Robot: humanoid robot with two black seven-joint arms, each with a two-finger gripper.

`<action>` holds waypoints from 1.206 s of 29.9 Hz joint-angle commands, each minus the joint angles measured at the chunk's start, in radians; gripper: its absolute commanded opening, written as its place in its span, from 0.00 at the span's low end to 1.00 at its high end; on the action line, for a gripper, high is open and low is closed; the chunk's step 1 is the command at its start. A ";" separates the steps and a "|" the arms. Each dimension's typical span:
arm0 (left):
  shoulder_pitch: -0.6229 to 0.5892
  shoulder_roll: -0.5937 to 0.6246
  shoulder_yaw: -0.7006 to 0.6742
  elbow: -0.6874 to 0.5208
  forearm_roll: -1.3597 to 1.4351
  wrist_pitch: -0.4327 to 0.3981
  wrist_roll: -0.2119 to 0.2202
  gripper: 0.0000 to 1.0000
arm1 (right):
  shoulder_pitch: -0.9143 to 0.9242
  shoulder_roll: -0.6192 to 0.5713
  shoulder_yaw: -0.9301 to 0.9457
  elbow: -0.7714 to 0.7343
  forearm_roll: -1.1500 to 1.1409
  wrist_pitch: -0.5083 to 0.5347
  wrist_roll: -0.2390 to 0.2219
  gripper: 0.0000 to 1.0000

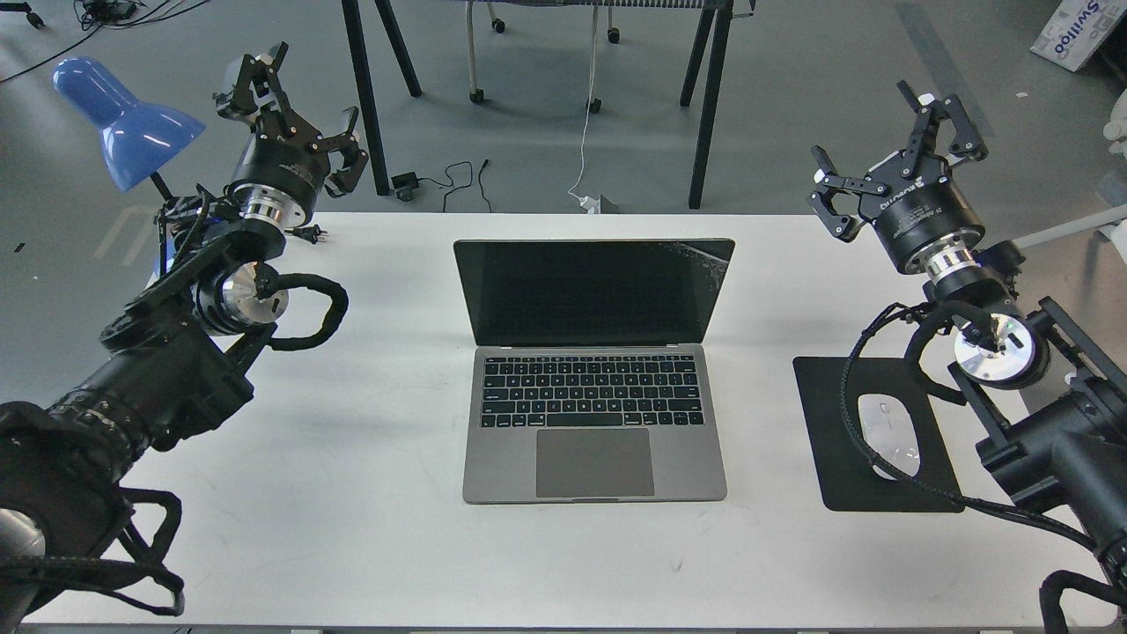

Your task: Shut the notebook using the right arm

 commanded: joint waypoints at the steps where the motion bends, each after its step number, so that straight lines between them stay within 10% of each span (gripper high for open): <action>1: -0.001 -0.004 0.000 0.000 0.000 0.009 0.000 1.00 | 0.001 0.000 0.000 0.000 -0.001 0.000 0.001 1.00; 36: 0.001 -0.017 0.002 -0.002 0.001 0.070 0.000 1.00 | 0.401 0.209 -0.356 -0.298 -0.015 -0.186 -0.004 1.00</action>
